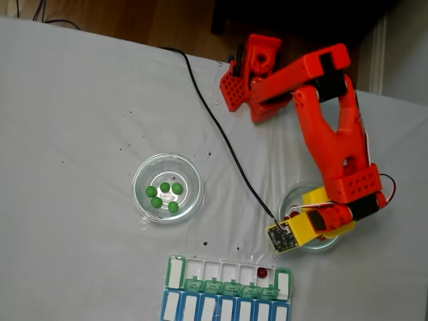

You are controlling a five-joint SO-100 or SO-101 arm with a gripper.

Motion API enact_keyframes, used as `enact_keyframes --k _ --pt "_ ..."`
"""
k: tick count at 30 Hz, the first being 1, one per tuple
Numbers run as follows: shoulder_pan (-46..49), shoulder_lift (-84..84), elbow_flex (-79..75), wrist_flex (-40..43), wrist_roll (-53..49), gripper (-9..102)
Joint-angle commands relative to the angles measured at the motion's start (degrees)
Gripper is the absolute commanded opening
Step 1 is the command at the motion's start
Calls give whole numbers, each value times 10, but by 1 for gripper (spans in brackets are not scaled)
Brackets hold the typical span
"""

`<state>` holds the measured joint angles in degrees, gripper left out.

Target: Sort medicines into box.

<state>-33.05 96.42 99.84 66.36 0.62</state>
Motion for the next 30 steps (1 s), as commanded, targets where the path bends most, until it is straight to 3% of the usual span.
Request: enact_keyframes --k 1,30 --pt "7 23 -41 3 -8 21" --pt "18 -27 -91 24 -22 21"
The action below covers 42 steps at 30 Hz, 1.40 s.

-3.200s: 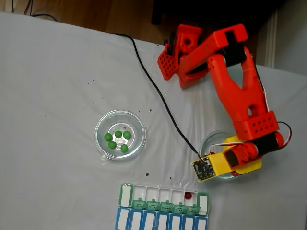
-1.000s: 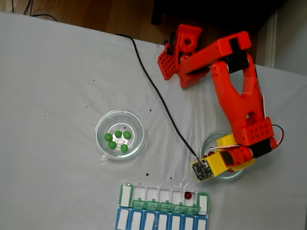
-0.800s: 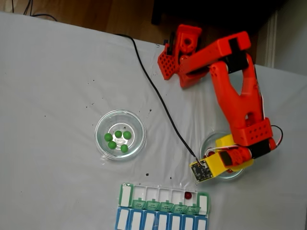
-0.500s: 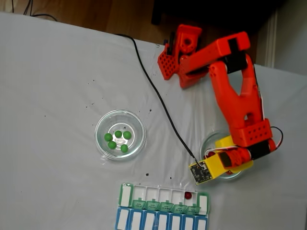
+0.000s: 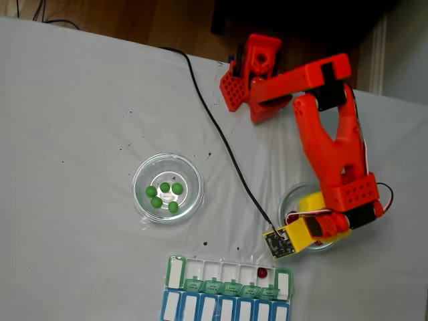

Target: Sort medicines into box.

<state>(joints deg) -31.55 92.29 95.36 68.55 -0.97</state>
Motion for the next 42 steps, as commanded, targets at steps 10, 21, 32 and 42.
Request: enact_keyframes --k 10,21,32,42 --pt "4 15 -45 1 -10 21" --pt "7 2 -55 -4 -18 17" --pt "10 -2 -62 -4 -27 14" --pt "11 -10 -63 -12 -24 10"
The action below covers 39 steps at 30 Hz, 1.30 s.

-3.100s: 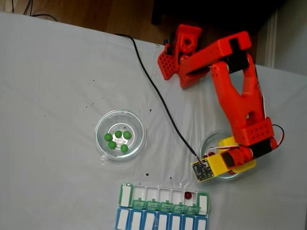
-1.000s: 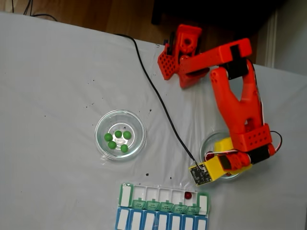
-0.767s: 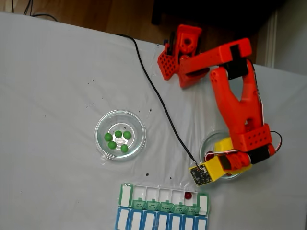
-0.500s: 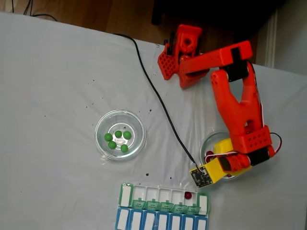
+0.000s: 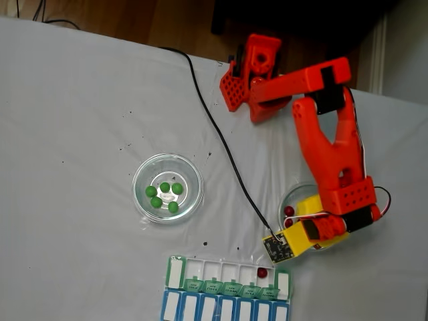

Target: Sort medicines into box.

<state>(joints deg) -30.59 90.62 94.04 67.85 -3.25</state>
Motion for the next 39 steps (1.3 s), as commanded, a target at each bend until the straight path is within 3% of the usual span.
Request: enact_keyframes --k 1,26,39 --pt "1 7 -50 -5 -1 10" --pt "-3 27 -40 -3 7 1" --pt "20 159 -49 37 16 1"
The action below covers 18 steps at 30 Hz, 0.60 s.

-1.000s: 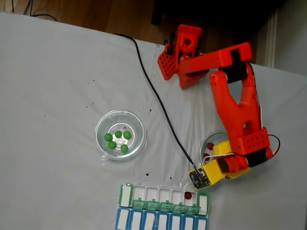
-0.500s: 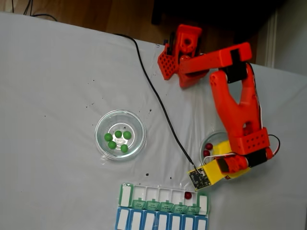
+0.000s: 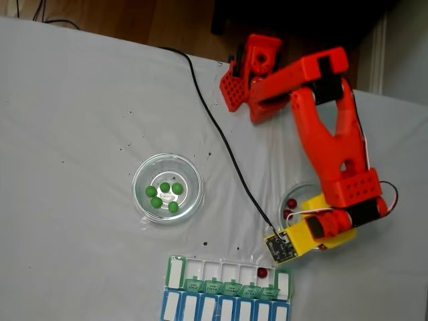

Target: Sort medicines into box.

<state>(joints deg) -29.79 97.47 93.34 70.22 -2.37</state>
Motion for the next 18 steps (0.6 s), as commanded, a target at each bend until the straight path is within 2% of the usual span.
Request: enact_keyframes --k 1,11,18 --pt "16 93 -49 21 7 1" --pt "83 74 -154 89 -13 1" --pt "144 26 -218 88 -33 1"
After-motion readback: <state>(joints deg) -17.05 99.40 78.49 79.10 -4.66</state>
